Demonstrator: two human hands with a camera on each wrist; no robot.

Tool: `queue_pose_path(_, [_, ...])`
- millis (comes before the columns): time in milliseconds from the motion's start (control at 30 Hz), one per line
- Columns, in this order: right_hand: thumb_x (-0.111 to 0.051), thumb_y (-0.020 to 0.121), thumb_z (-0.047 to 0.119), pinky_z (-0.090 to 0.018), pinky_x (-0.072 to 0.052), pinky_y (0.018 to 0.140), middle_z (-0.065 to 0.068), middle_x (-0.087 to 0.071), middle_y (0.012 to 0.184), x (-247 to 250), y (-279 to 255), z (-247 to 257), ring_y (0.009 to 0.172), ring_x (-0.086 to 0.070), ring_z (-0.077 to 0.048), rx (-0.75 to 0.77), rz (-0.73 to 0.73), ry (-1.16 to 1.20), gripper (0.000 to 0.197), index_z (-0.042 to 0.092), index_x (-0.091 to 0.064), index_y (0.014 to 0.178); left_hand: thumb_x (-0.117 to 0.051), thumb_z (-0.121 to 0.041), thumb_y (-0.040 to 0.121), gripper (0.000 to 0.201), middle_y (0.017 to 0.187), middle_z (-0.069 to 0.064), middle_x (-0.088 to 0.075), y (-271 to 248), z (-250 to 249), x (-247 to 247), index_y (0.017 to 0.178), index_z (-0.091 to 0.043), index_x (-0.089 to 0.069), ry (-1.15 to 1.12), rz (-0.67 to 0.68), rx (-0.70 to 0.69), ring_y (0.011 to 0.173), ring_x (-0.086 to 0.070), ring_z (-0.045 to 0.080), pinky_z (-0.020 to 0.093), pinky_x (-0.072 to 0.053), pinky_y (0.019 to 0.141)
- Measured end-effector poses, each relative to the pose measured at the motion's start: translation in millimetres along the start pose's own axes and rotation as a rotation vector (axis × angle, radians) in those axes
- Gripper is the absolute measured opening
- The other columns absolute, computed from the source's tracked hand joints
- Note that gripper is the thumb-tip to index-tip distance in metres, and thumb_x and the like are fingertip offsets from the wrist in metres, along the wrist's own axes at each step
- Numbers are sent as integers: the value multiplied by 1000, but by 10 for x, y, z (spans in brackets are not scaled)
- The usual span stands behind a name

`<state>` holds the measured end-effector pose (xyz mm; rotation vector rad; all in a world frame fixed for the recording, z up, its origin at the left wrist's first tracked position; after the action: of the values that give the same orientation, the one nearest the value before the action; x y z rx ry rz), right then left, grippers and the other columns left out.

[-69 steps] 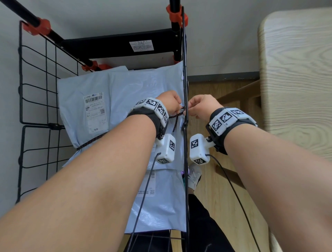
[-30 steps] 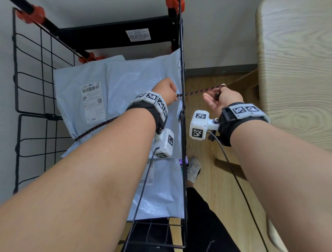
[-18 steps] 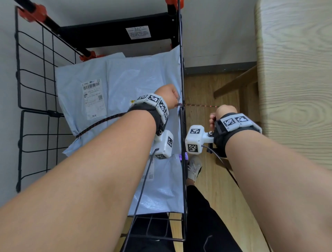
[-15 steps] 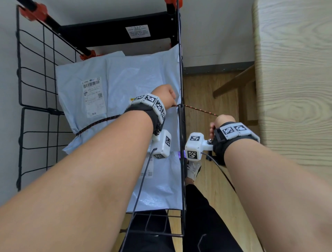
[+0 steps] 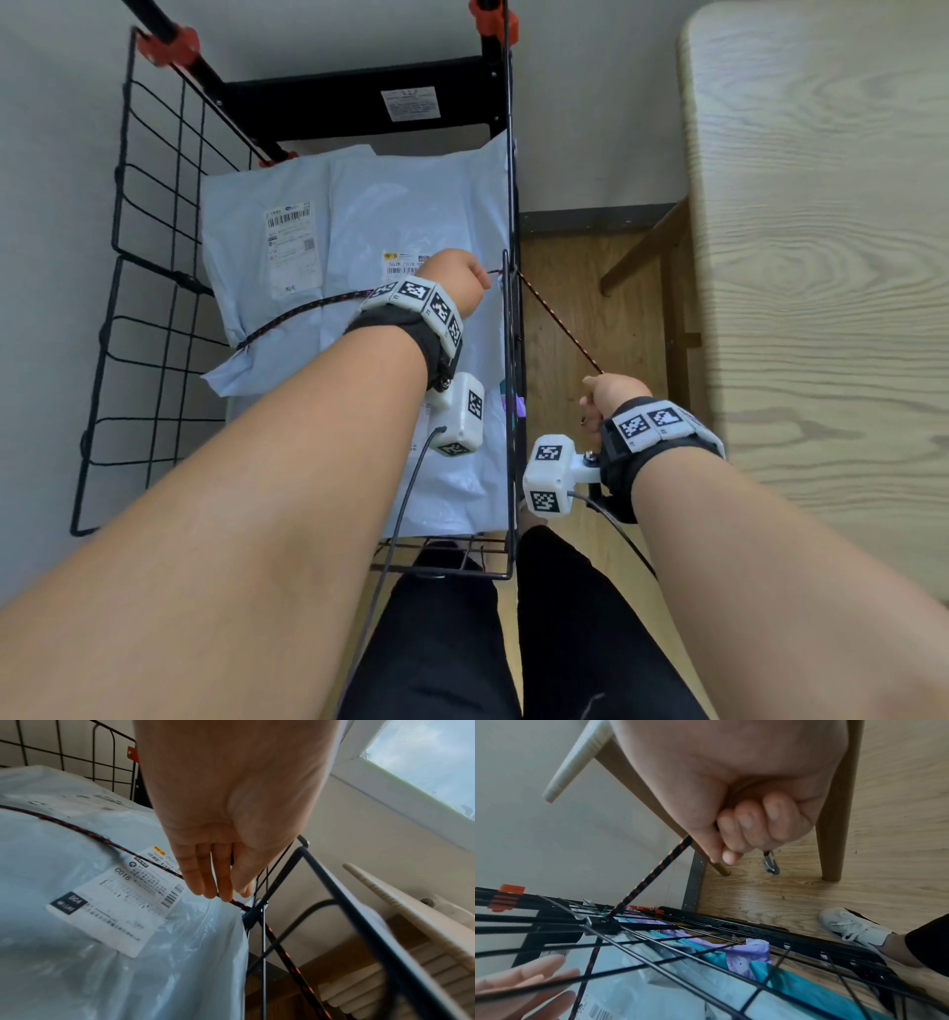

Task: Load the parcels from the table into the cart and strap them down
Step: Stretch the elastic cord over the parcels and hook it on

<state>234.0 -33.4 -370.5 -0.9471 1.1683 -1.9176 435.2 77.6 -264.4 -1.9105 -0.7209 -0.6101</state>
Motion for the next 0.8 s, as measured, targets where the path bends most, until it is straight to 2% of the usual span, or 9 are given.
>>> queue_pose_path(100, [-55,94,38,-25,-46,72,-4,-53,78,-5,-216,-115,66,-48,-15,-110,53,-205,46,5,-56,125,-48,-4,94,27,127,6,-60,-213,25,13,106,-15,-69,10,-16,-25,114,-58,25,31,-44,94])
queue_pose_path(167, [-58,91,46,-29,-42,70,-7,-47,71,-37,-386,-209,62,-43,-19,-127,79,-255,41,8,-56,105,-47,-4,95,28,127,7,-61,-348,35,26,108,-15,-70,17,-34,-46,115,-57,27,33,-45,97])
queue_pose_path(233, [-62,89,45,-30,-40,65,-5,-45,67,-93,-443,-275,58,-42,-18,-10,77,-255,36,10,-54,80,-47,-5,95,28,125,8,-62,-487,55,23,111,-13,-69,17,-49,-61,115,-58,28,34,-45,99])
queue_pose_path(300, [-59,92,37,-31,-39,60,-2,-43,63,-173,-515,-386,54,-41,-17,151,95,-193,33,15,-48,69,-47,-4,95,28,123,8,-63,-657,140,-2,111,-12,-69,7,-66,-68,114,-59,27,33,-46,97])
queue_pose_path(367, [-54,95,30,-33,-37,57,-2,-42,60,-203,-662,-494,53,-40,-17,243,83,-122,26,13,-54,75,-47,-3,94,29,119,6,-66,-811,241,-13,107,-14,-71,-14,-111,-63,111,-61,26,29,-47,91])
queue_pose_path(433, [-51,95,24,-30,-34,50,-1,-41,58,-219,-829,-569,51,-38,-15,303,104,-54,17,12,-58,85,-46,-1,93,30,115,5,-67,-977,325,-33,103,-12,-72,-33,-136,-60,109,-61,25,28,-46,87])
queue_pose_path(533, [-47,99,20,-25,-29,45,1,-37,57,-197,-1056,-642,47,-32,-12,327,161,-13,13,13,-54,90,-45,0,94,31,118,7,-66,-1199,383,-72,104,-10,-72,-62,-141,-51,112,-60,26,30,-46,92])
queue_pose_path(667, [-46,98,23,-25,-30,44,1,-39,59,-102,-1188,-587,48,-33,-12,392,167,-143,17,11,-59,99,-44,0,95,32,125,7,-63,-1425,379,-104,108,-12,-71,-94,-154,-30,115,-58,26,30,-43,96])
queue_pose_path(800, [-50,96,22,-25,-33,43,-1,-40,59,-27,-1230,-514,47,-35,-15,471,184,-344,17,12,-62,89,-45,-2,91,28,110,9,-67,-1642,469,-173,99,-8,-71,-143,-259,71,103,-61,26,31,-49,90])
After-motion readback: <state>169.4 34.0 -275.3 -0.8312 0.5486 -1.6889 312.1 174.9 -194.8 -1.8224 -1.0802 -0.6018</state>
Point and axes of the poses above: each hand's wrist, its own y-axis towards the middle knuckle, its own x-axis out of the back of the hand, z = x × y, the point moved 5 cm from there along y, towards the middle knuckle
